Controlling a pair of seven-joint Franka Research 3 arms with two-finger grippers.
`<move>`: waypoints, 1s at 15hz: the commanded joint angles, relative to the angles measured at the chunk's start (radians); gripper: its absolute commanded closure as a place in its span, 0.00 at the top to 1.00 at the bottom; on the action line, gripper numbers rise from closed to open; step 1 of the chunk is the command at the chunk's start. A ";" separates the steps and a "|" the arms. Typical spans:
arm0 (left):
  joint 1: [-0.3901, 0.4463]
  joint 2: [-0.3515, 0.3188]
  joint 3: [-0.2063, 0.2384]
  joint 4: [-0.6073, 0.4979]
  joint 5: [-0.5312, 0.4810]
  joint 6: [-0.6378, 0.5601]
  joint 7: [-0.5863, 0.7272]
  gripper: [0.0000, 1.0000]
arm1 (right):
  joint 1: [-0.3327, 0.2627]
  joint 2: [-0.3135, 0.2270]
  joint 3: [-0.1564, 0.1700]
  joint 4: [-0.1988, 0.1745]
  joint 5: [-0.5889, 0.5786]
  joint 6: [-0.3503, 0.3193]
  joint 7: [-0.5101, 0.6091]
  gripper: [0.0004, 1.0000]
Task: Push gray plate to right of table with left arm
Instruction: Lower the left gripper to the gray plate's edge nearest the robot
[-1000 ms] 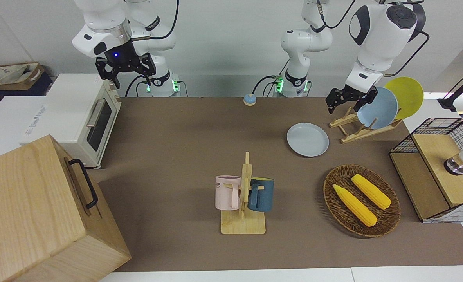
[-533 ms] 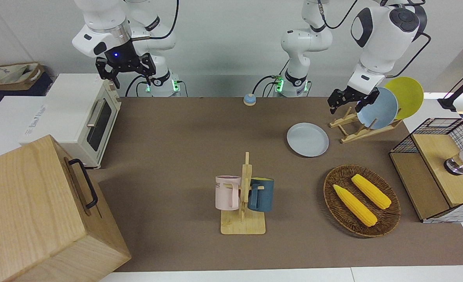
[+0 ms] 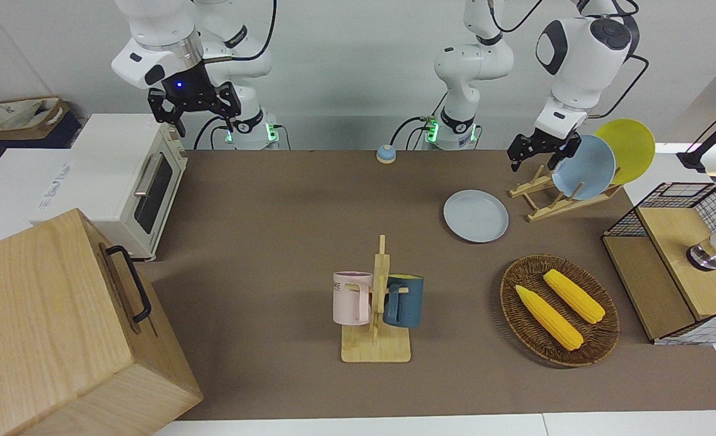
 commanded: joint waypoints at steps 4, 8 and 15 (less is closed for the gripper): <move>0.020 -0.043 -0.003 -0.241 0.013 0.254 -0.003 1.00 | -0.020 -0.003 0.017 0.009 0.006 -0.016 0.013 0.98; 0.017 0.012 -0.005 -0.264 0.015 0.329 -0.007 1.00 | -0.020 -0.003 0.017 0.009 0.004 -0.016 0.013 0.98; 0.022 0.114 -0.005 -0.307 0.015 0.472 -0.020 1.00 | -0.020 -0.003 0.015 0.009 0.004 -0.016 0.013 0.98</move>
